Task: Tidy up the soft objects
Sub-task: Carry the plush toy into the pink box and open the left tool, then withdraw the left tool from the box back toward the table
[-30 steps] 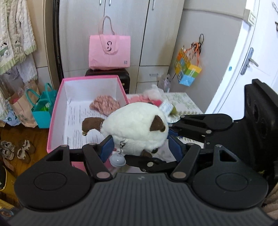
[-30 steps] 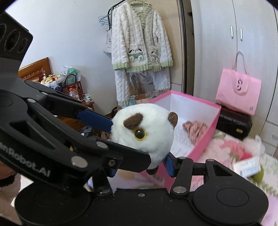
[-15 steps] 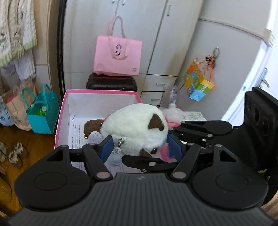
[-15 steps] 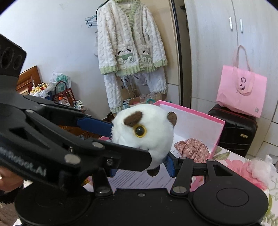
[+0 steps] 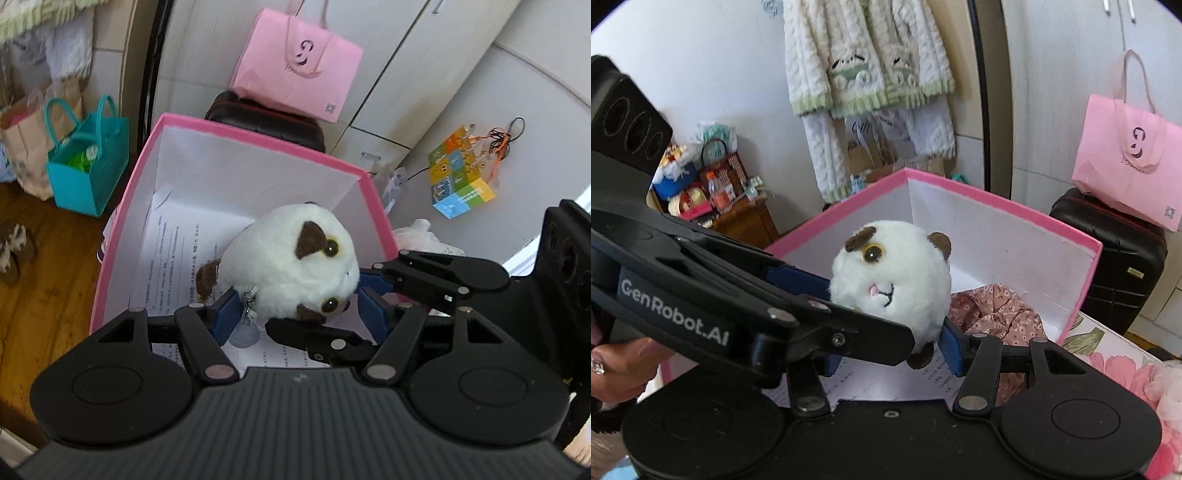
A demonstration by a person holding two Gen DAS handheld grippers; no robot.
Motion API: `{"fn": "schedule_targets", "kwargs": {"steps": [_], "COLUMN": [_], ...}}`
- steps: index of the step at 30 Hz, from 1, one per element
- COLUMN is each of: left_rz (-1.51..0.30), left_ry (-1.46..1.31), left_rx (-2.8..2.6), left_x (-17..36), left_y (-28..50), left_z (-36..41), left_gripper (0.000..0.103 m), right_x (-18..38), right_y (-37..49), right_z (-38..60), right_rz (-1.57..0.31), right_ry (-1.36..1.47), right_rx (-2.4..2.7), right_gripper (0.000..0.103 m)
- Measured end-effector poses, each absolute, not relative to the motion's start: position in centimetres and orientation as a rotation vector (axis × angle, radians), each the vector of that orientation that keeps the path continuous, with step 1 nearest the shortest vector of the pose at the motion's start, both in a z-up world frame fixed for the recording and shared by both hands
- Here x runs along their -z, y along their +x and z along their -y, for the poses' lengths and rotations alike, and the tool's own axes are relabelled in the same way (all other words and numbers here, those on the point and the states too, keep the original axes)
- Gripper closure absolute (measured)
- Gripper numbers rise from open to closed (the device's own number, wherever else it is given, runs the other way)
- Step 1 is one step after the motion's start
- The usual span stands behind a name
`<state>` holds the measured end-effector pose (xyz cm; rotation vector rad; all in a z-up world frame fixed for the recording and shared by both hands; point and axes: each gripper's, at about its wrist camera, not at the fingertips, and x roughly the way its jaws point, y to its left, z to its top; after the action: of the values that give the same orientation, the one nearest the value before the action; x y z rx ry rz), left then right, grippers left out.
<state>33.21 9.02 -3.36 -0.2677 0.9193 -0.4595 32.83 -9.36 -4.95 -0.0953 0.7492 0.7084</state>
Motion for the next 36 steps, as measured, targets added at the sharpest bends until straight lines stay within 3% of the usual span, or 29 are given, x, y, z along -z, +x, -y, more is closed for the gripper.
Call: {"fn": "schedule_targets", "kwargs": {"steps": [10, 14, 36], "left_rz": [-0.881, -0.865, -0.750], "left_ry": [-0.202, -0.183, -0.045], "left_rx": [0.357, 0.357, 0.483], "left_x": [3.2, 2.1, -4.8], "left_y": [33.3, 32.0, 18.0], "left_z": [-8.5, -9.1, -9.4], "left_gripper": [0.034, 0.032, 0.028], "right_x": [5.4, 4.8, -0.6], "right_y": [33.8, 32.9, 20.1], "right_z": [7.4, 7.5, 11.2], "right_rz": [-0.755, -0.746, -0.679], "right_ry": [-0.257, -0.273, -0.260], "right_rx": [-0.661, -0.646, -0.620], "right_gripper": [0.044, 0.039, 0.036]}}
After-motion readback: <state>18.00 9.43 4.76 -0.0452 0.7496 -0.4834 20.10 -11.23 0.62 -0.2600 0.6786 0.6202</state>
